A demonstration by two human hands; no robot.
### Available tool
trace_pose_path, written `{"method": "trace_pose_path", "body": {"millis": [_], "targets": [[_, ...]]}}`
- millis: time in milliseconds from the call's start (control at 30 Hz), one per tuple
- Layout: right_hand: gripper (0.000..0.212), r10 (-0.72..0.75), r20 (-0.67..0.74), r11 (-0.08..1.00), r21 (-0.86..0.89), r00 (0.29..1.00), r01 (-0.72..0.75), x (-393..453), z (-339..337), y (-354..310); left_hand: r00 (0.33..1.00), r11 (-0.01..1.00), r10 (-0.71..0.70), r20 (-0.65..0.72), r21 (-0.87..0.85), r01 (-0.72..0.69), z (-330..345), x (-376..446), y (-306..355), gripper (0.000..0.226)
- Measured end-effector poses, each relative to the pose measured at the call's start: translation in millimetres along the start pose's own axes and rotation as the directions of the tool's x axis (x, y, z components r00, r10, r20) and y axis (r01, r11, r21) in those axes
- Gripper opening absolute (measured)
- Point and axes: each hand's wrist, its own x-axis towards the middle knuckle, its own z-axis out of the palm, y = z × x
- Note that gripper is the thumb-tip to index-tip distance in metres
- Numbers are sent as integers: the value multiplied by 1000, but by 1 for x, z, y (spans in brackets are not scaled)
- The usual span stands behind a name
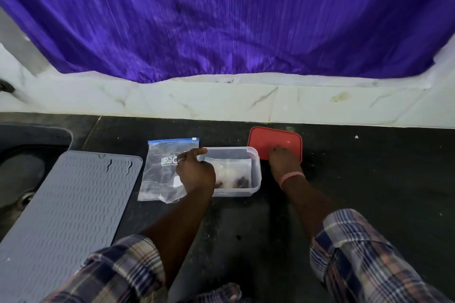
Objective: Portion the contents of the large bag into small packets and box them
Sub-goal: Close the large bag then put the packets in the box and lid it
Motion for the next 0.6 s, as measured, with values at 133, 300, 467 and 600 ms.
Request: {"method": "trace_pose_path", "body": {"millis": [133, 300, 467, 600], "targets": [[30, -119, 36, 985, -118, 992, 122, -3, -3, -4, 999, 999, -44, 5, -27, 44, -1, 2, 0, 41], [22, -128, -204, 989, -106, 971, 108, 3, -22, -17, 996, 988, -88, -1, -130, 87, 1, 5, -2, 42], [13, -7, -372, 969, 227, 928, 98, 8, -70, -39, 990, 958, -135, 30, -251, 138, -4, 5, -7, 42], [12, 19, -266, 926, 367, 964, 83, -1, -79, -44, 993, 966, -116, 12, -232, 115, -7, -3, -3, 41]]}}
